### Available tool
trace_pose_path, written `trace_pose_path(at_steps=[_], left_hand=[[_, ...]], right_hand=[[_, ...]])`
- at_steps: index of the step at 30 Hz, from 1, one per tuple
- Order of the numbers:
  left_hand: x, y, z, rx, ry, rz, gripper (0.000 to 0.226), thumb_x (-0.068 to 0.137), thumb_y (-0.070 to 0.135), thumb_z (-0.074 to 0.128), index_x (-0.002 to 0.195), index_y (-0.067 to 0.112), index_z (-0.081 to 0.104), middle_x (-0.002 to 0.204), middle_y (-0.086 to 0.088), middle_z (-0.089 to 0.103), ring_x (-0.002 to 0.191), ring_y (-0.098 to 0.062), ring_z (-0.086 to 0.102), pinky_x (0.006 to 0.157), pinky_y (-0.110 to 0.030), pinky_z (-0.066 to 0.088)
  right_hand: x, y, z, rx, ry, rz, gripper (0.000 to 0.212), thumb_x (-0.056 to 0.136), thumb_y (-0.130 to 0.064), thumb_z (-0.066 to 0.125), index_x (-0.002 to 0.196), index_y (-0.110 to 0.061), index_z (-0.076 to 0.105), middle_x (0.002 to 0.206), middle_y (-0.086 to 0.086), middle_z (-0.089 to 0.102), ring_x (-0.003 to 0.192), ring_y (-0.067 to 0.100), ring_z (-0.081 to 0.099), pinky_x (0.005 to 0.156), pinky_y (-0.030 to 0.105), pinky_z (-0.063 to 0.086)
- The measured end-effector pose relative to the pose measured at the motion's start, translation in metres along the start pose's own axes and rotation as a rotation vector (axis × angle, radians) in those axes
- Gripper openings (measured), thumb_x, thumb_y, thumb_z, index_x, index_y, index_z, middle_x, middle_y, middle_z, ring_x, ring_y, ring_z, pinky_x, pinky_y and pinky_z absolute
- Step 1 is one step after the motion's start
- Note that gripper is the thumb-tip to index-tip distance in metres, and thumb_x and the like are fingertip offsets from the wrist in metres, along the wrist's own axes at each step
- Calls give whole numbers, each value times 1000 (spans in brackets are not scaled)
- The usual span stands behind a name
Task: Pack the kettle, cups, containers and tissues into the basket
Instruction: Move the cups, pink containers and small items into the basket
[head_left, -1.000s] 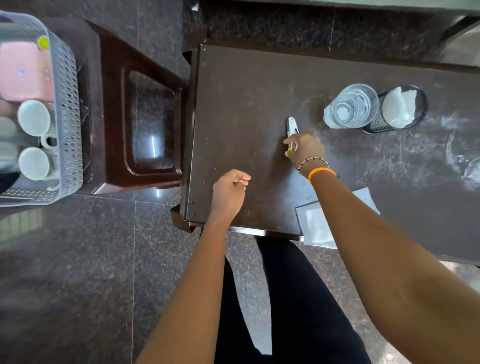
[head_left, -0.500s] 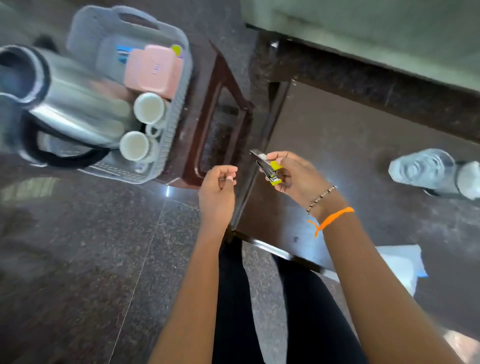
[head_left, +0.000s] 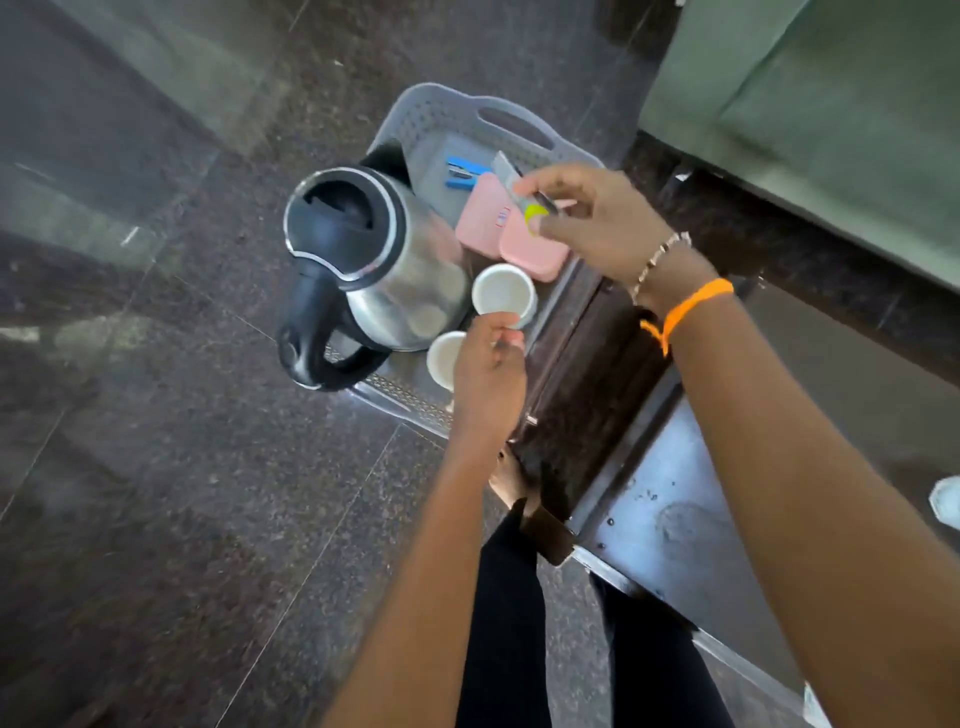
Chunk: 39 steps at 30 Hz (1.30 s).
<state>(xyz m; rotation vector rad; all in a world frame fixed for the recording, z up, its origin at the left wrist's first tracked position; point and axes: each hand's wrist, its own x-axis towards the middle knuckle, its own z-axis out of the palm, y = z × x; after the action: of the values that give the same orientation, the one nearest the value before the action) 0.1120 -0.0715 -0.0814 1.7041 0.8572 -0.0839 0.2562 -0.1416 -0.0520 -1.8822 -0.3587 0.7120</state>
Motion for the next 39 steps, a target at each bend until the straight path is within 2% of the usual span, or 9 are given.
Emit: trace_pose_path(at_steps=[5,10,13,16,19,24,27,31,39], left_hand=[[24,-2,-4,-71,44,-30,27,86,-7,46,108,4,57,82,3,54,72,-4,50,64,-1,38],[32,-13,-16,-47,-80,-37,29,86,-8,42,104,8,59,91,0,58,75,-2,52,67,3,36],[32,-18,-23,-39,-136,-67,27,90,-3,42,105,11,60,88,10,58,77,2,53,67,4,36],[34,-22,-29,-68,-166,-95,26,91,-1,42,107,11,59,87,15,57,79,2,54,67,4,37],[37,-21,-32,-82,-172,-92,26,91,-2,42,105,11,59,86,13,58,78,3,55,68,3,39],[40,-19,-32,-84,-141,-83,28,89,-5,41,102,11,60,84,13,58,77,6,55,69,1,40],[41,-18,-30,-77,-123,-74,26,88,-3,44,99,14,61,83,16,58,76,8,55,68,1,40],[37,-12,-25,-83,-118,-58,21,90,2,47,97,16,60,83,15,58,78,3,55,67,-4,41],[-2,-4,13,16,-172,-32,26,88,0,46,92,21,61,86,10,64,85,-8,61,82,-20,47]], right_hand=[[79,-13,19,-381,-95,-57,33,84,-8,59,116,-10,63,122,17,62,94,13,49,76,10,37],[119,-5,54,-626,-208,-10,33,84,-12,60,117,-19,64,132,6,57,120,24,51,98,27,37],[128,-1,67,-681,-256,-18,29,84,-6,58,111,-12,66,124,11,61,114,24,53,79,17,31],[134,-1,76,-765,-296,-27,15,85,-3,56,75,-8,66,107,21,64,85,24,46,61,15,20],[142,-1,82,-822,-288,-7,48,84,-2,55,51,-27,32,81,14,59,82,28,46,57,18,28],[150,4,91,-919,-225,14,20,85,-1,55,102,-2,65,114,21,63,105,35,57,74,27,37],[145,5,81,-757,-138,14,19,82,6,52,84,-4,68,87,12,65,90,28,56,68,9,41],[111,0,54,-375,22,36,26,79,3,58,102,-1,70,102,15,71,77,6,63,70,8,43],[-56,63,11,116,253,311,13,84,5,54,93,5,64,56,5,53,36,-1,50,44,11,45]])
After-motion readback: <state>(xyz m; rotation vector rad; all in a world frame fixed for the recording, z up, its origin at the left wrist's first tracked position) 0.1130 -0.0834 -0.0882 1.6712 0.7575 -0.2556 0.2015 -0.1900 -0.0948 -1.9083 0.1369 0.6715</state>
